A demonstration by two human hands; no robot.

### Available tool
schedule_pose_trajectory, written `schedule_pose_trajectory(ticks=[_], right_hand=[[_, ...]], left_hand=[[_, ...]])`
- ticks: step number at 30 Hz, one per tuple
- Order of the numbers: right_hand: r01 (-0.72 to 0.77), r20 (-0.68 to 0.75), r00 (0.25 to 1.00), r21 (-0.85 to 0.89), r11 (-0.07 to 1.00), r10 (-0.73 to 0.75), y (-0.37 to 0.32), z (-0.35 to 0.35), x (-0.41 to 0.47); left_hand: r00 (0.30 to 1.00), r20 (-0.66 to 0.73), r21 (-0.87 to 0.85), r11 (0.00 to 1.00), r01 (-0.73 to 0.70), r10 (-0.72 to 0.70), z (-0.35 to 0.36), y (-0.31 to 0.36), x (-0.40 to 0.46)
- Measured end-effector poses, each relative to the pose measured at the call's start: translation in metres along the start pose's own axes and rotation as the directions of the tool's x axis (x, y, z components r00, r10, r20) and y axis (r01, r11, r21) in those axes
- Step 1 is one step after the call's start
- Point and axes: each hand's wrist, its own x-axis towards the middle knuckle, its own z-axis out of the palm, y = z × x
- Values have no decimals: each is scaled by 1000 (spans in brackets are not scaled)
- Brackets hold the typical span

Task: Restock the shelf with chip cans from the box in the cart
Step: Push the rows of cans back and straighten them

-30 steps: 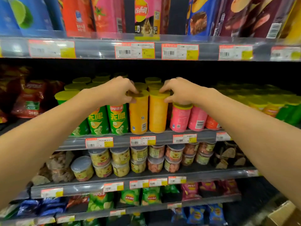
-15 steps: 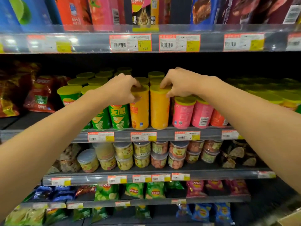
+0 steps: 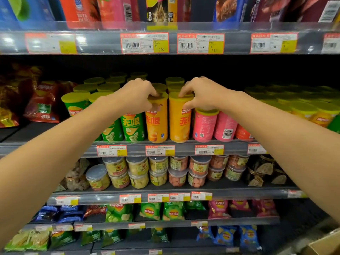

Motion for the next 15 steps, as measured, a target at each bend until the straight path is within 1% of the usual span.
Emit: schedule_pose_trajectory(ticks=[3,9,15], right_hand=[[-7,-20,1000,-14,1000,7,-3,1,-1],[-24,-44,999,16,1000,24,-8,3,-2],[-17,-76,997,-11,1000,17,-13,5,-1]], left_hand=[[1000,21,11,1000,-10,10,-2,-4,-1],[998,-61,23,1000,14,-13,5,1,-5],[997,-70,8,999,32,-32,4,2,-5]])
